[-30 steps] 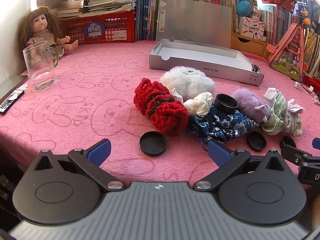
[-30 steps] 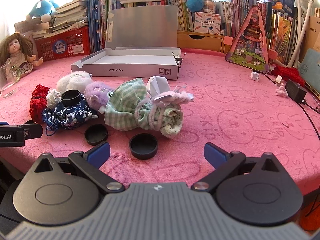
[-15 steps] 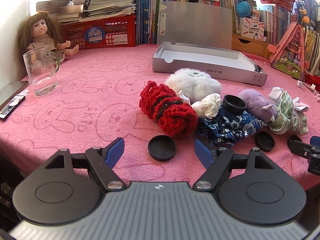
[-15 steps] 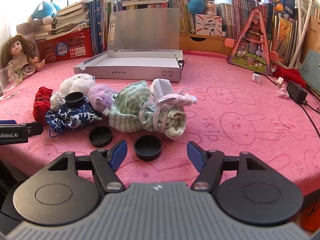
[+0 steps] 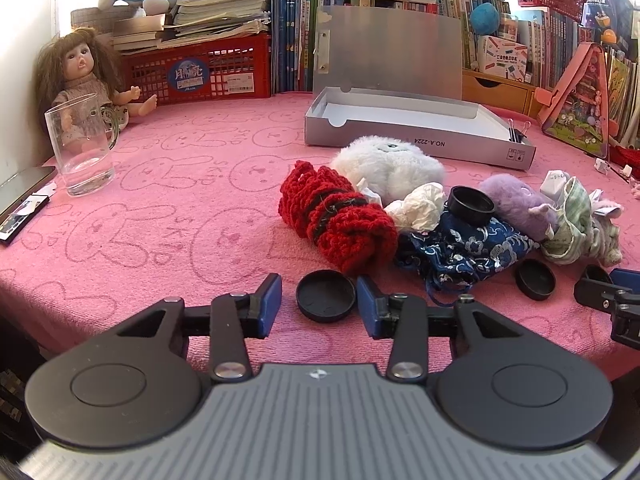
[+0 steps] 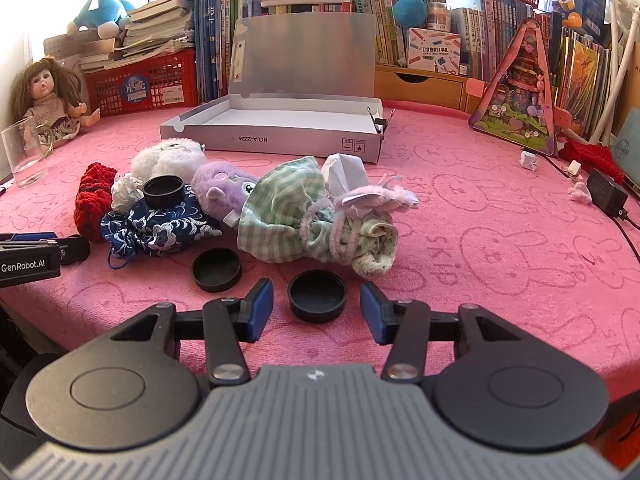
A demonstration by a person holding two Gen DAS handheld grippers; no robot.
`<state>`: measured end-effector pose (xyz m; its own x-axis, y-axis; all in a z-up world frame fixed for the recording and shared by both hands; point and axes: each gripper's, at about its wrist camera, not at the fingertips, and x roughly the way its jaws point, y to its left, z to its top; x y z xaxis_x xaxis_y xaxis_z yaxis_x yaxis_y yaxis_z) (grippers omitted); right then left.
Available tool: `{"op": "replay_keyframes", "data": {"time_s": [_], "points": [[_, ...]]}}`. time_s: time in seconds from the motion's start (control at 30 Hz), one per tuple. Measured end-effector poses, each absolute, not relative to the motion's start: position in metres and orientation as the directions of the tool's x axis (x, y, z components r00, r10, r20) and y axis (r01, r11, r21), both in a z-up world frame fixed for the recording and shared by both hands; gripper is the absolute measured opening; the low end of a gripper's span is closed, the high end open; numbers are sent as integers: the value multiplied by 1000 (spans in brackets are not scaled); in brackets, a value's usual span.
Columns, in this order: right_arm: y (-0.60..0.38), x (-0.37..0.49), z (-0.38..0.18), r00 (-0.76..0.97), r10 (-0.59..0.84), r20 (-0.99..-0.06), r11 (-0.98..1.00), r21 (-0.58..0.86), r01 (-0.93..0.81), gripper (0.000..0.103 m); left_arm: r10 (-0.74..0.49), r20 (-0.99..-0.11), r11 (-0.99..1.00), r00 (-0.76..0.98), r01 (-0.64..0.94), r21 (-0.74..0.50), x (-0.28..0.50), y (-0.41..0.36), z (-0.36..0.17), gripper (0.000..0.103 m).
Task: Organize objects
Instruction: 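Close the left gripper on a black lid while the right gripper grasps another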
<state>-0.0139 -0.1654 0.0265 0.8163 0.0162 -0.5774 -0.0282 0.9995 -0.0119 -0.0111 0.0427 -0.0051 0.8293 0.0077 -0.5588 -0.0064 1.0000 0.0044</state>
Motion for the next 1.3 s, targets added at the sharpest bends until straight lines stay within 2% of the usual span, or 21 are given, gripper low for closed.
{"op": "replay_keyframes", "data": {"time_s": [0.03,0.3,0.4,0.43,0.47,0.5,0.53,0.63,1.3], "points": [[-165,-14,26,818,9,-575,1000,-19,-24,63,7,-556,1000,831,-8,0,-11,43,-6,49],[-164,-14,24,823,-7,-567,1000,-29,-11,65,13,-546,1000,837,-12,6,-11,41,-8,50],[-164,-15,24,826,-6,-564,999,-30,-14,65,10,-544,1000,839,-10,2,-11,42,-8,47],[-164,-15,24,825,-5,-565,999,-30,-14,65,7,-543,1000,840,-8,1,-11,42,-8,43],[-164,-14,25,825,-3,-565,999,-28,-16,64,4,-542,1000,841,-5,-2,-12,43,-7,41],[-164,-15,24,824,3,-566,1000,-23,-19,58,1,-541,1000,841,-5,-6,-12,43,-7,37],[-164,-16,25,824,12,-566,1000,-15,-24,49,-5,-540,1000,842,-1,-10,-13,43,-6,37],[-162,-18,27,825,26,-565,999,-11,-39,37,-17,-538,1000,843,13,-12,-15,41,-6,37],[-160,-25,60,863,143,-484,989,35,-144,37,-114,-479,993,870,115,-27,-32,15,35,37]]}}
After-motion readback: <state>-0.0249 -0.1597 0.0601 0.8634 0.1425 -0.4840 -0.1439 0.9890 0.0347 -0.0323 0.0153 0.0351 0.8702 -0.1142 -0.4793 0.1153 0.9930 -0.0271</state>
